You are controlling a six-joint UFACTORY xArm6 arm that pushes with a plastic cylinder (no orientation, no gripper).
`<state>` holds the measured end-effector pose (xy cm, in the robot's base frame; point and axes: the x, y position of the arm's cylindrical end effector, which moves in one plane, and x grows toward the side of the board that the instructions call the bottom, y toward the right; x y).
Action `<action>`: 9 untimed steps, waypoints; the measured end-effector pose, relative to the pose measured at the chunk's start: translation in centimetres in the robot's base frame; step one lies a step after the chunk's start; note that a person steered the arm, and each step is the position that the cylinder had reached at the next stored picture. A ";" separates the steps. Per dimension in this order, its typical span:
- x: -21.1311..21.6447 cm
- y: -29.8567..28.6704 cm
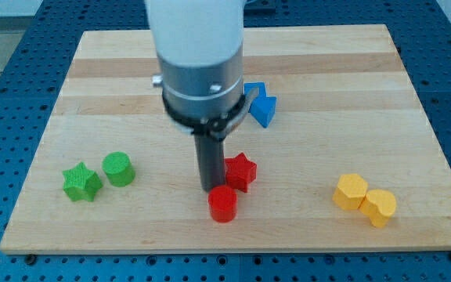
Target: Place the red star into the red circle
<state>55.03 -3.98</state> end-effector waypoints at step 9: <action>-4.1 5.2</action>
